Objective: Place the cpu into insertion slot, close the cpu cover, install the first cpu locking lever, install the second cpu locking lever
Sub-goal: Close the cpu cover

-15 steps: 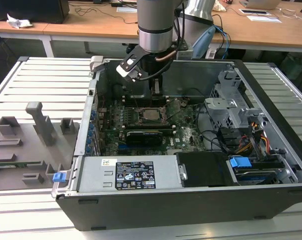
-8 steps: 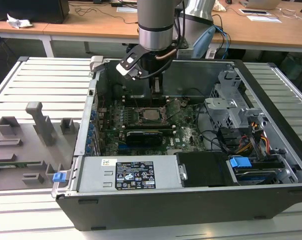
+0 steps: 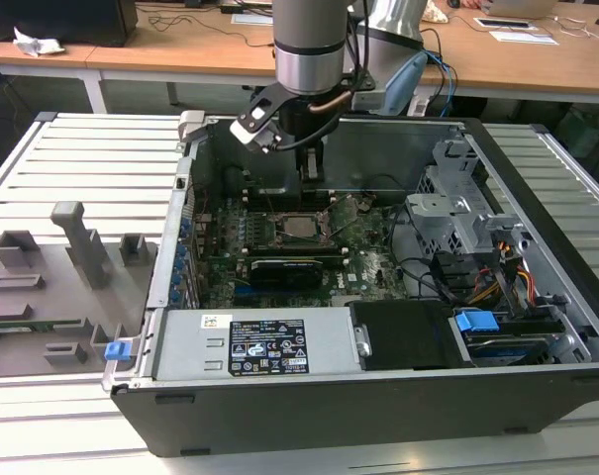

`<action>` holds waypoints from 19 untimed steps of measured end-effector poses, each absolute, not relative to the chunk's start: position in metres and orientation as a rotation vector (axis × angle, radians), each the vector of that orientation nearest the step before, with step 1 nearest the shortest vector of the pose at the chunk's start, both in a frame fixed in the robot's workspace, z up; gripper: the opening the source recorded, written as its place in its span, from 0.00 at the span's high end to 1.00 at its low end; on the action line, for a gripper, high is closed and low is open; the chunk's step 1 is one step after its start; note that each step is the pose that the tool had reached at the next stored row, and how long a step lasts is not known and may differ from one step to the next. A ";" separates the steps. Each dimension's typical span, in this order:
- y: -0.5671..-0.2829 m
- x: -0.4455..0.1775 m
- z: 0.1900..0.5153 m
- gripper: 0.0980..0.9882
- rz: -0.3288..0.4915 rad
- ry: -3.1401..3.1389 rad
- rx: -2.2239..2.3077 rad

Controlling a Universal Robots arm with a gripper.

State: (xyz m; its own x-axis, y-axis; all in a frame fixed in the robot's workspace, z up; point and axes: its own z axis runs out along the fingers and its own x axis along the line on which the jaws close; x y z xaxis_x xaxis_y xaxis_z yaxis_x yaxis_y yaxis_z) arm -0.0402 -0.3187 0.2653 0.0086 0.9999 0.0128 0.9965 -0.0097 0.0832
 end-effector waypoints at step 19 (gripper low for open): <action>-0.319 -0.040 0.278 0.99 0.105 2.175 2.195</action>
State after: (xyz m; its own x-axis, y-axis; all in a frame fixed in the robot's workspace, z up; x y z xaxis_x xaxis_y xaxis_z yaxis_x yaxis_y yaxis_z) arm -0.0402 -0.3187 0.2781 0.0087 0.9999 0.0127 0.9965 -0.0097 0.0832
